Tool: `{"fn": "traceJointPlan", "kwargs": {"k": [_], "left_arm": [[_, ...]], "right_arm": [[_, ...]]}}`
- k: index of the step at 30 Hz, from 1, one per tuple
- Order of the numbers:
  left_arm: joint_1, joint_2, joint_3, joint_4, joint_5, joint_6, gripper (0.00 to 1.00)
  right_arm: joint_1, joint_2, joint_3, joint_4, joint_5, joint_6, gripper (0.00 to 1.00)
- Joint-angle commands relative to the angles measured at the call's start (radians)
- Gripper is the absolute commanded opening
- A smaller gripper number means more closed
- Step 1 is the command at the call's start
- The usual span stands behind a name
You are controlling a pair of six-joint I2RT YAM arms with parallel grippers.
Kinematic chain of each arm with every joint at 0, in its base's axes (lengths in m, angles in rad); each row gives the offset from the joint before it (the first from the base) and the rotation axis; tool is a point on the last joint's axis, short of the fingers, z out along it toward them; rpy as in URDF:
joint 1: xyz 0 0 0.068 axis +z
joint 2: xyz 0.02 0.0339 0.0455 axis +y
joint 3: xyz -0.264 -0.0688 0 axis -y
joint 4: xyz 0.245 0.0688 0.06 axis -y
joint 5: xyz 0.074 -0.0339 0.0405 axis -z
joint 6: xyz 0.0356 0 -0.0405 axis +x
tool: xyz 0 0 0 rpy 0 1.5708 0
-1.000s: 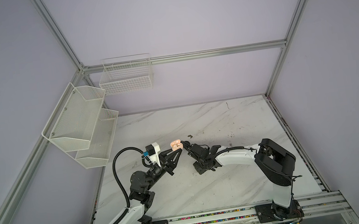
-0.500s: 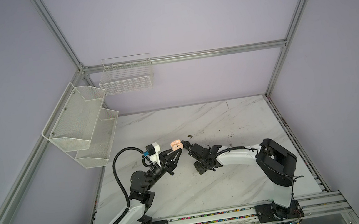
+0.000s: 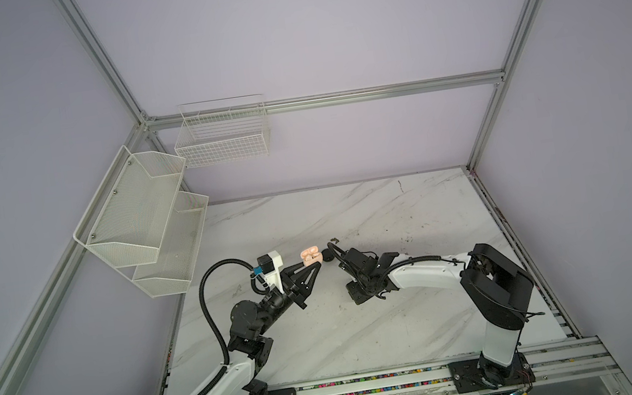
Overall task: Insert wireless bluetooth earbuds into charging case
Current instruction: Pick up the wireless bluetooth earbud from the center of the table.
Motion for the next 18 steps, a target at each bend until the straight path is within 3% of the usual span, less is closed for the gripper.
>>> {"fn": "traceJointPlan", "kwargs": {"k": [1, 18], "left_arm": [[-0.006, -0.004, 0.009, 0.028, -0.006, -0.008, 0.0], [-0.006, -0.014, 0.004, 0.024, -0.011, -0.003, 0.0]], "right_arm": [[-0.001, -0.017, -0.003, -0.044, -0.007, 0.015, 0.31], [-0.001, 0.048, 0.024, -0.061, 0.035, -0.053, 0.29]]}}
